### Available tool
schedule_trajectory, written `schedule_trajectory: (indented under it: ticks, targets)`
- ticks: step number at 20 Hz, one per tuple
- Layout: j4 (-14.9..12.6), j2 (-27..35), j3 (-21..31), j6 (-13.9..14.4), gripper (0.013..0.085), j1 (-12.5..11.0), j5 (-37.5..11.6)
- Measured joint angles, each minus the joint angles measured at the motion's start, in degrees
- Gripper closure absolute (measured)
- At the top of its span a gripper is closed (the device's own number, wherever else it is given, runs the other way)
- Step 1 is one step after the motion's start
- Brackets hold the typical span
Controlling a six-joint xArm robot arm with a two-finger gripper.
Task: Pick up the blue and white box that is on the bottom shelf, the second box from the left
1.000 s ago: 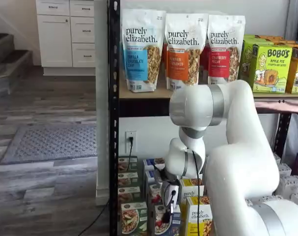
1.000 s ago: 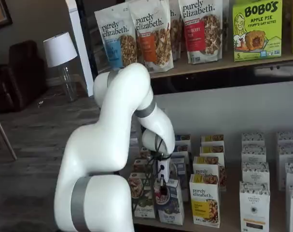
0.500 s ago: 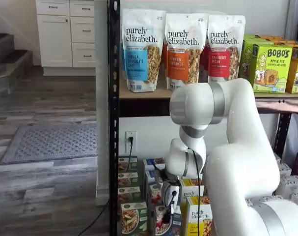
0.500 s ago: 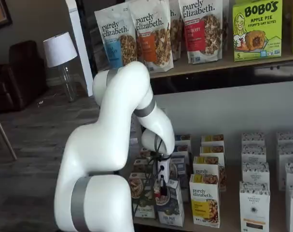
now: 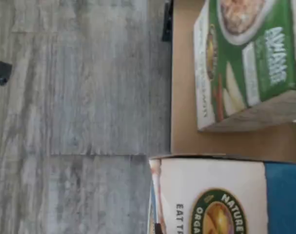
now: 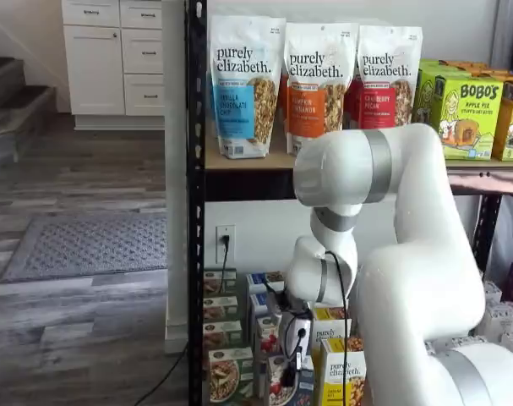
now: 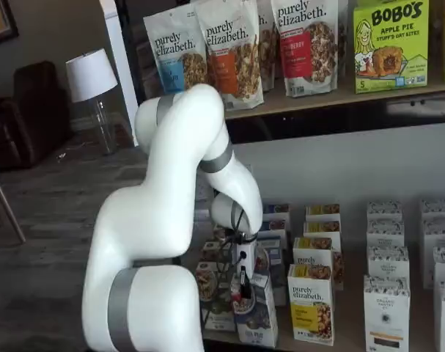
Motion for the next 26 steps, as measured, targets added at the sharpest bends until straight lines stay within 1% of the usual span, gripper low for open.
schedule_trajectory:
  ticks: [3, 4, 7, 9, 15, 18, 21, 24, 26]
  targets:
    - [-0.95, -2.12, 3.32, 1.16, 0.0530, 0.48, -0.82]
    - [-0.87, -2.93, 4.55, 1.19, 0.0530, 0.65, -1.13]
    - [0.60, -6.38, 9.39, 0.19, 0.0530, 1.17, -1.99]
    - [2.14, -9.38, 13.22, -1.04, 0.0530, 1.49, -2.31]
    - [3.87, -17.41, 22.99, -2.20, 0.0530, 2.19, -3.66]
    - [5.32, -22.80, 28.55, -3.25, 0.0530, 2.53, -4.13]
    - [4.29, -27.67, 32.49, -2.01, 0.0530, 2.65, -3.39]
    - [0.73, -34.05, 36.30, 1.87, 0.0530, 2.85, -0.80]
    - [-1.05, -38.28, 38.18, 4.19, 0.0530, 3.20, 1.18]
